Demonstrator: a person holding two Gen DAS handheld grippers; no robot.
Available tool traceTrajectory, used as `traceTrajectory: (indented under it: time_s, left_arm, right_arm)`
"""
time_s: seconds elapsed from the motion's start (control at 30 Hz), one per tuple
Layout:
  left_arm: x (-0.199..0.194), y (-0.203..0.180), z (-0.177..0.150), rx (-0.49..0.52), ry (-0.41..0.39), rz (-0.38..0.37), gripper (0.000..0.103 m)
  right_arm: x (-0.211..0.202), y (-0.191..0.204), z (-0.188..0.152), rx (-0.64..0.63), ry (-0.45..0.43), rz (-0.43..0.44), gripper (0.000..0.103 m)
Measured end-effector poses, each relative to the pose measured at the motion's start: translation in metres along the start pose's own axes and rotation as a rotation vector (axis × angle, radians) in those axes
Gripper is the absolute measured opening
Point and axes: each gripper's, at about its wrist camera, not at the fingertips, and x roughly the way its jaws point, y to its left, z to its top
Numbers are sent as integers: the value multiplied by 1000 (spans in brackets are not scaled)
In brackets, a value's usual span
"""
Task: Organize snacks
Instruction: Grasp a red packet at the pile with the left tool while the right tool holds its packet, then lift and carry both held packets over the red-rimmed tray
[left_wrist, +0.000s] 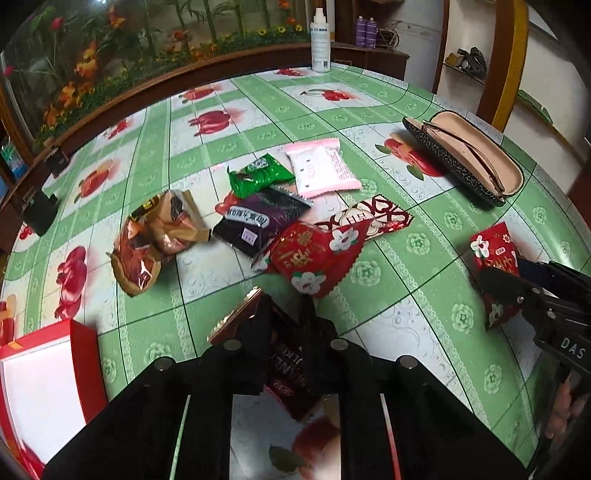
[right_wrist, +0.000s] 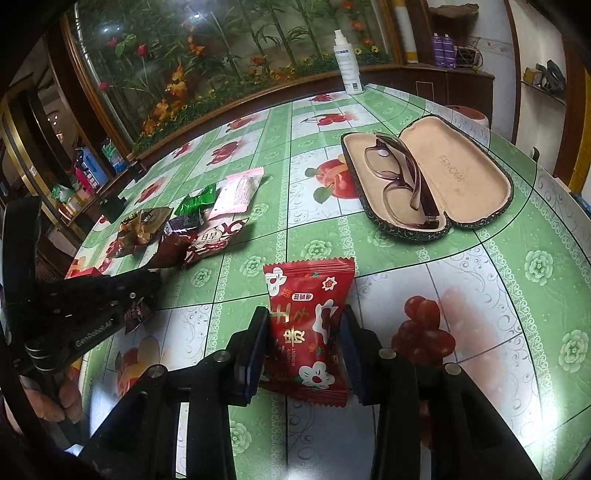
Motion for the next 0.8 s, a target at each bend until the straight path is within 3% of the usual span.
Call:
traceTrajectory:
  time_s: [0.03,0.1,0.17,0.27,0.43,0.53,0.63,0.8]
  left_arm:
    - [-2,0,0,-2,2,5,22]
    - [-5,-1,1,6,-11,19,71]
    - [-11,-5,6,24,-64,51,84]
    - [-14,-11,18,57,-103,81,84]
    - [12,-20,36,107,-63,132,84]
    - [22,-20,37,118,-67,107,82]
    - [30,-16,34,97,-43,87,26]
    - [26,-11,25,73,-50,23,18]
  right_arm:
    - [0,0,0,0,0,0,41]
    - [0,0,0,0,0,-1,41]
    - [0,0,0,0,0,-1,41]
    - [0,0,0,-1,0,0,41]
    - [1,0,0,-6,1,-2,41]
    - [1,1,0,-6,0,-2,41]
    - [1,2,0,-8,1,-1,41]
    - [3,3,1,-13,0,0,41]
